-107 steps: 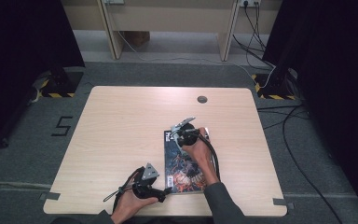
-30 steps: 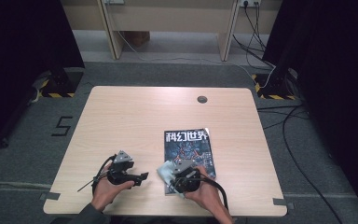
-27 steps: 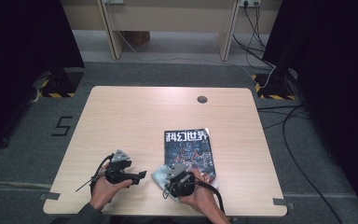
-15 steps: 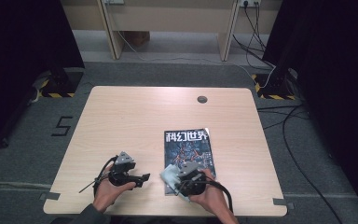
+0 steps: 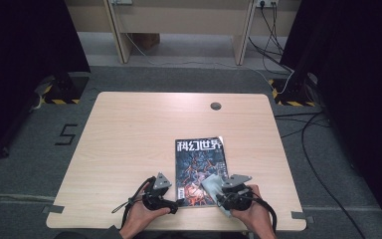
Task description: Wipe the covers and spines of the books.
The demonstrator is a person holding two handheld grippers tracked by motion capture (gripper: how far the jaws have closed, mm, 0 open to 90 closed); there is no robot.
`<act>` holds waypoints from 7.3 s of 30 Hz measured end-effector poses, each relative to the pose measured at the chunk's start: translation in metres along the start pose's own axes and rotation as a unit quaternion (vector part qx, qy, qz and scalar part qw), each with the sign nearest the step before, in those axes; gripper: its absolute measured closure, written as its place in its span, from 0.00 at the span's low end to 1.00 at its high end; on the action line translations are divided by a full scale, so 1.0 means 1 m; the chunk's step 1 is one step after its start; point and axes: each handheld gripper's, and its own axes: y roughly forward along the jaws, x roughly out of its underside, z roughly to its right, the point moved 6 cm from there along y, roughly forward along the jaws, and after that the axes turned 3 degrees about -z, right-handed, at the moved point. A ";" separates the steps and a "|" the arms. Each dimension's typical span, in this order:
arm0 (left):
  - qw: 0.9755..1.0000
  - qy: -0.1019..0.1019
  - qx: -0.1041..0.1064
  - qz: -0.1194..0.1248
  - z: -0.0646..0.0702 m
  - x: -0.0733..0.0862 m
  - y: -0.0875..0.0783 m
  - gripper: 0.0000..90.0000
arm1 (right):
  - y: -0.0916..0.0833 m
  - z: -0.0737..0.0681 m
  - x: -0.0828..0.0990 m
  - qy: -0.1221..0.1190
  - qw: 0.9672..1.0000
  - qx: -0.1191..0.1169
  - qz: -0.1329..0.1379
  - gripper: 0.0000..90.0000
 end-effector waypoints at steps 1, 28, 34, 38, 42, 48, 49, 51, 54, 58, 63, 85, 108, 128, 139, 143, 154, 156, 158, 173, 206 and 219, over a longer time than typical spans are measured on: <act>1.000 0.000 0.000 0.001 0.000 0.001 0.000 0.20 | -0.002 0.003 0.003 0.004 1.000 0.002 -0.001 0.73; 1.000 0.006 0.001 0.011 -0.001 0.002 0.001 0.17 | 0.034 0.083 -0.049 0.072 0.996 0.051 -0.007 0.76; 1.000 0.007 0.001 0.011 -0.001 0.002 0.001 0.17 | 0.048 0.103 -0.069 0.094 0.994 0.062 -0.004 0.75; 1.000 0.007 0.002 0.011 -0.001 0.002 0.002 0.17 | 0.057 0.118 -0.080 0.113 0.991 0.068 0.000 0.75; 1.000 0.008 0.002 0.012 -0.002 0.002 0.002 0.17 | 0.063 0.128 -0.089 0.135 0.988 0.068 0.004 0.78; 1.000 0.008 0.002 0.012 -0.002 0.002 0.002 0.17 | 0.066 0.134 -0.092 0.160 0.985 0.054 0.023 0.85; 1.000 0.007 0.002 0.012 -0.002 0.002 0.002 0.17 | 0.064 0.133 -0.091 0.162 0.985 0.050 0.031 0.87; 1.000 0.007 0.002 0.013 -0.002 0.002 0.002 0.17 | 0.062 0.134 -0.090 0.161 0.985 0.047 0.041 0.88; 1.000 0.007 0.002 0.012 -0.002 0.002 0.002 0.17 | 0.059 0.133 -0.090 0.161 0.985 0.041 0.045 0.88; 1.000 0.007 0.001 0.012 -0.002 0.002 0.002 0.17 | 0.049 0.129 -0.093 0.152 0.986 0.039 0.060 0.89; 1.000 0.007 0.001 0.013 -0.002 0.002 0.002 0.17 | 0.027 0.123 -0.092 0.136 0.986 0.037 0.089 0.89; 1.000 0.009 0.001 0.008 -0.002 0.001 0.002 0.16 | -0.028 0.129 -0.016 0.143 0.982 0.078 0.098 0.89; 1.000 -0.007 -0.013 -0.007 -0.029 0.002 -0.006 0.16 | -0.026 0.149 0.039 0.182 0.977 0.110 0.026 0.88; 1.000 -0.008 -0.017 -0.012 -0.038 0.002 -0.007 0.15 | -0.020 0.118 -0.004 0.156 0.981 0.085 0.073 0.50; 1.000 -0.009 -0.023 -0.013 -0.044 0.000 -0.006 0.13 | 0.031 0.063 -0.036 0.100 0.995 0.014 0.027 0.47; 0.998 -0.014 -0.059 -0.009 -0.063 -0.002 -0.010 0.13 | 0.037 0.052 -0.037 0.093 0.996 0.004 0.016 0.46; 0.995 -0.045 -0.084 -0.008 -0.094 -0.002 -0.020 0.25 | 0.031 0.061 -0.042 0.104 0.994 0.030 0.034 0.44; 0.996 -0.053 -0.071 0.000 -0.090 -0.002 -0.024 0.23 | 0.028 0.070 -0.044 0.113 0.992 0.039 0.042 0.43; 0.996 -0.069 -0.055 0.013 -0.084 -0.001 -0.029 0.24 | 0.027 0.080 -0.049 0.114 0.991 0.046 0.051 0.43; 0.997 -0.074 0.011 0.000 -0.039 0.014 -0.024 0.24 | 0.060 0.134 -0.091 0.139 0.988 0.070 0.012 0.40; 0.997 -0.033 -0.073 0.017 -0.078 -0.028 0.009 0.25 | 0.018 0.070 -0.016 0.099 0.994 0.020 -0.029 0.41; 0.999 -0.002 -0.040 -0.005 -0.036 -0.007 -0.005 0.22 | 0.026 0.083 -0.023 0.131 0.991 0.015 0.010 0.45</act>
